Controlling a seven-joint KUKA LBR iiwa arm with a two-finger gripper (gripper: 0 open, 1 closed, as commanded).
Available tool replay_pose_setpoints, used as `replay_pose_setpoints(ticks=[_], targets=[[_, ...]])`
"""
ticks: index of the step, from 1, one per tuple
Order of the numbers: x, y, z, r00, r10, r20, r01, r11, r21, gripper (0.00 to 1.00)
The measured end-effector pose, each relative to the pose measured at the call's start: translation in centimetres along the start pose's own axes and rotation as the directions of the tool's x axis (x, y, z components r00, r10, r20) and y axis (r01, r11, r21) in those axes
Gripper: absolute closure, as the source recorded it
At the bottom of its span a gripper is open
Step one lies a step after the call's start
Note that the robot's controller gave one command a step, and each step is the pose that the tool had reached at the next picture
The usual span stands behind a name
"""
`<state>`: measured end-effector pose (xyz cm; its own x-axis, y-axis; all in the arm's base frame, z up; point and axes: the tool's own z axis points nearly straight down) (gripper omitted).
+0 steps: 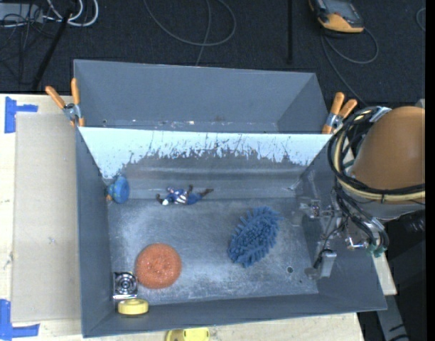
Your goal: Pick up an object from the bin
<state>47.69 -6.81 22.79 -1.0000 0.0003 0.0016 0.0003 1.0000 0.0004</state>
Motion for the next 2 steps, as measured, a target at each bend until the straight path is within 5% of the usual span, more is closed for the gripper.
replay_pose_setpoints(ticks=[1, 2], targets=[[-2.8, 2.1, 3.6, 0.999, -0.054, 0.009, 0.054, 0.999, 0.002, 0.0], [-3.9, 4.5, 6.8, 0.999, -0.034, -0.002, 0.034, 0.999, -0.001, 0.0]])
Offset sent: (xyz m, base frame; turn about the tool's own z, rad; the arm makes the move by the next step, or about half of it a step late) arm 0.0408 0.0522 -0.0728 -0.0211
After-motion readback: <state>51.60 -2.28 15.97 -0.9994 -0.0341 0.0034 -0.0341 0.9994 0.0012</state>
